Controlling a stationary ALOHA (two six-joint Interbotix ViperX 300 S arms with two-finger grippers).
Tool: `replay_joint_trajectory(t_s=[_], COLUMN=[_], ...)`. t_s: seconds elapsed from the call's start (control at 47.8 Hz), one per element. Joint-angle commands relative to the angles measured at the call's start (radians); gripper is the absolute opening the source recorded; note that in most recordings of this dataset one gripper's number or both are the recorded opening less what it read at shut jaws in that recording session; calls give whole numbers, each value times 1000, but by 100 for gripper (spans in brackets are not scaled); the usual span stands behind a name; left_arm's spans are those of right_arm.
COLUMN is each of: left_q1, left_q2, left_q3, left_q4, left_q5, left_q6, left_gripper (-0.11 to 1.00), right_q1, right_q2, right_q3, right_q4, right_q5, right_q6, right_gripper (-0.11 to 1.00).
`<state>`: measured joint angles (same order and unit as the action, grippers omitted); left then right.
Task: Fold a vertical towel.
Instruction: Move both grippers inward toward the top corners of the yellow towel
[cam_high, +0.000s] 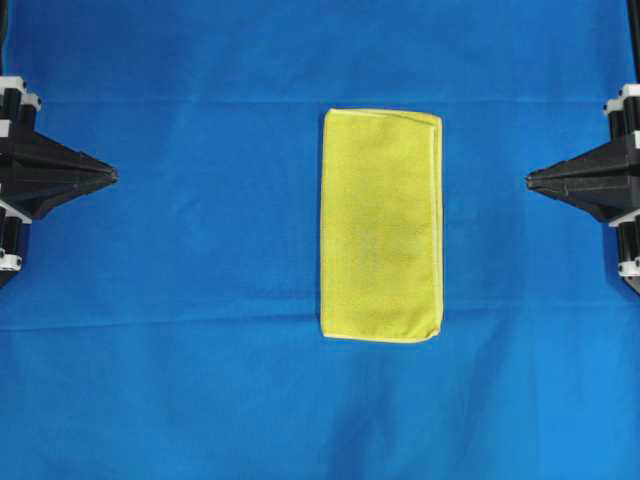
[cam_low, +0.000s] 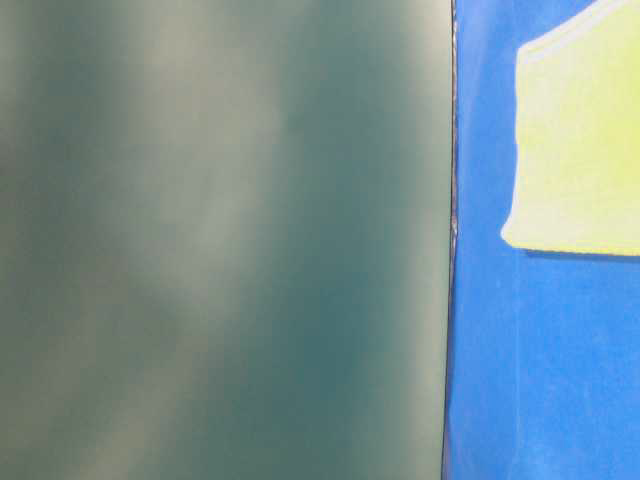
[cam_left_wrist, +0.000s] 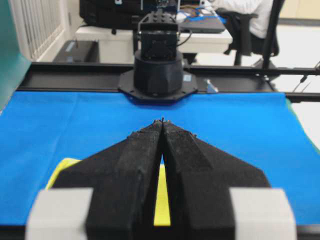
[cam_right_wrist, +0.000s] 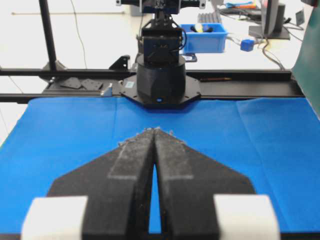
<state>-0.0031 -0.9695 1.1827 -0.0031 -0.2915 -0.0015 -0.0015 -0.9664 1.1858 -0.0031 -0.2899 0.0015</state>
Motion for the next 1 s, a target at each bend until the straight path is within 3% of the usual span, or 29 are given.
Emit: replay_joint_trajectory(t_s=[0.0, 0.188, 0.418, 0.69, 0.774, 0.983], left_q1=[-8, -8, 32, 117, 147, 221], left_q2=[28, 84, 272, 574, 666, 896], left_q3=[-29, -51, -78, -206, -253, -371], left_q4=[-23, -23, -26, -29, -29, -29], left_q5=[-14, -69, -169, -192, -192, -190], left_q6=[-14, -15, -15, -17, -17, -17], left_gripper=[0, 0, 0, 2, 18, 73], right_q1=[-2, -23, -98, -262, -314, -423], right_q2=[11, 23, 78, 233, 293, 494], right_q3=[-31, -48, -46, -40, -43, -78], right_q4=[8, 12, 11, 18, 18, 8], right_q5=[-5, 61, 97, 115, 123, 133], right_q6=[8, 21, 25, 38, 40, 37], right_gripper=[0, 0, 0, 1, 5, 61])
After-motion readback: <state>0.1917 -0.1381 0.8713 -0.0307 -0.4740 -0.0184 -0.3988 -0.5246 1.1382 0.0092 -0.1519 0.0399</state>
